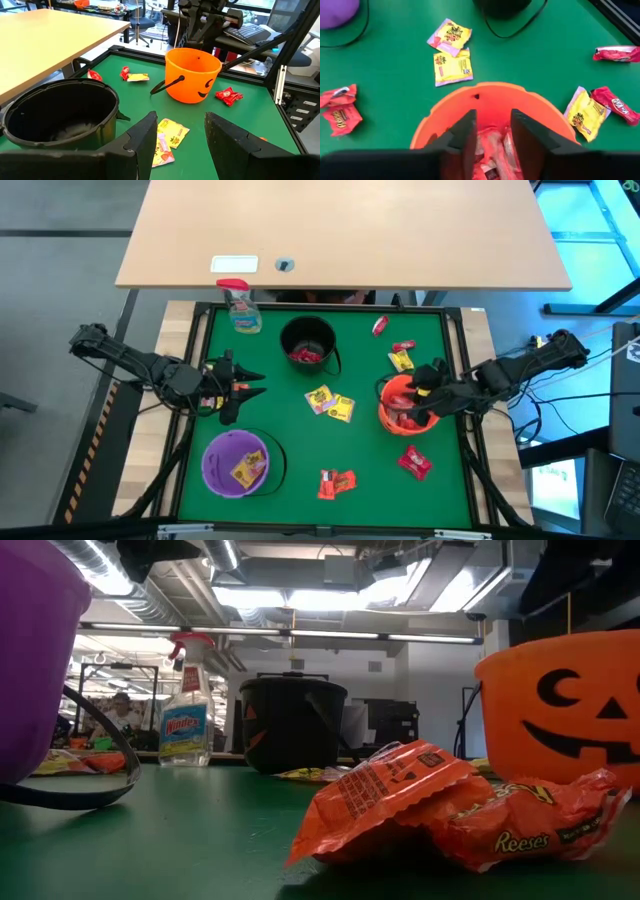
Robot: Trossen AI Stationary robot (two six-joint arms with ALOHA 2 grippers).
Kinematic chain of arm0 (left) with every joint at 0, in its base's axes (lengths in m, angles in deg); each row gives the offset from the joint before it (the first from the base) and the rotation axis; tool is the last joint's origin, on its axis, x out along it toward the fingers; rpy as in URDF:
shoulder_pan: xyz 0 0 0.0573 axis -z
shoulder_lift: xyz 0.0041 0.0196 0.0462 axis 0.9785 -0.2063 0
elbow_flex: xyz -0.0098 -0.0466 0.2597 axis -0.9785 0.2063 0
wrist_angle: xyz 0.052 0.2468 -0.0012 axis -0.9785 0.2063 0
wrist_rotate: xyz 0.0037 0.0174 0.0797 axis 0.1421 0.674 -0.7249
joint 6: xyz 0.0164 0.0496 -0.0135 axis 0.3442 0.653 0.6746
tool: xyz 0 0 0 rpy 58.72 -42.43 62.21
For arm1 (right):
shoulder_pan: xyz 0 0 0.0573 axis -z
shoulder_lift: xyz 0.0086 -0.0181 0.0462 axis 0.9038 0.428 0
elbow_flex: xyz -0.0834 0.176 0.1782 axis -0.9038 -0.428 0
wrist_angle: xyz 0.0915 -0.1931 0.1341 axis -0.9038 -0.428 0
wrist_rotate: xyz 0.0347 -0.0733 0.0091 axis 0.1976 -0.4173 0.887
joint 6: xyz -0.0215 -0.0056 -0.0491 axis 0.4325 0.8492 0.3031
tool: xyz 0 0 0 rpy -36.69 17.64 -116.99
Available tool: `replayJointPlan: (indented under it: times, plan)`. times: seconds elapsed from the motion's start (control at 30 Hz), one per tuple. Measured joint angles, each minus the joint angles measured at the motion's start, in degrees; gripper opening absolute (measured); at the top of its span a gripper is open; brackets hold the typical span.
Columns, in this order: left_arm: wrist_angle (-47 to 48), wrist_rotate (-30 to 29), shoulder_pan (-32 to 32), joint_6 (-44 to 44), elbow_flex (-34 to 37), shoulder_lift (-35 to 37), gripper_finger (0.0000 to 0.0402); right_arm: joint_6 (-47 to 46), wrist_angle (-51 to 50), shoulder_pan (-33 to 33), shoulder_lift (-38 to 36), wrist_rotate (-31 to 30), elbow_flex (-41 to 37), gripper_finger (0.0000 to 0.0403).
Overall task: Sort candy
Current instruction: Put the red candy into the black bucket
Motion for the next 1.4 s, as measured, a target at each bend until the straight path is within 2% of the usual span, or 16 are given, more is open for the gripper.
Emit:
replayJointPlan:
  times: [0.17,0.4,0.5,0.63,0.97,1.1,1.4]
  plan:
    - [0.0,0.0,0.0,0.0,0.0,0.0,0.0156,0.0,0.1,0.0,0.0,2.1,2.1,0.0175]
    - [0.0,0.0,0.0,0.0,0.0,0.0,0.0156,2.4,9.1,-0.2,0.2,12.1,3.1,0.0181]
    - [0.0,0.0,0.0,-0.1,0.0,0.0,0.0156,4.4,12.7,-2.2,0.9,13.8,3.2,0.0181]
    - [0.0,0.0,0.0,-1.1,0.0,0.0,0.0156,5.9,14.6,-6.1,2.7,13.8,3.2,0.0181]
    - [0.0,0.0,0.0,-1.2,0.0,0.0,0.0156,4.8,19.5,-15.3,6.1,7.3,3.2,0.0182]
    - [0.0,0.0,0.0,-1.2,0.0,0.0,0.0156,4.0,21.3,-17.2,7.5,5.9,3.2,0.0182]
    - [0.0,-0.1,0.0,-1.4,0.0,0.0,0.0156,0.4,23.4,-18.9,10.6,7.3,3.2,0.0182]
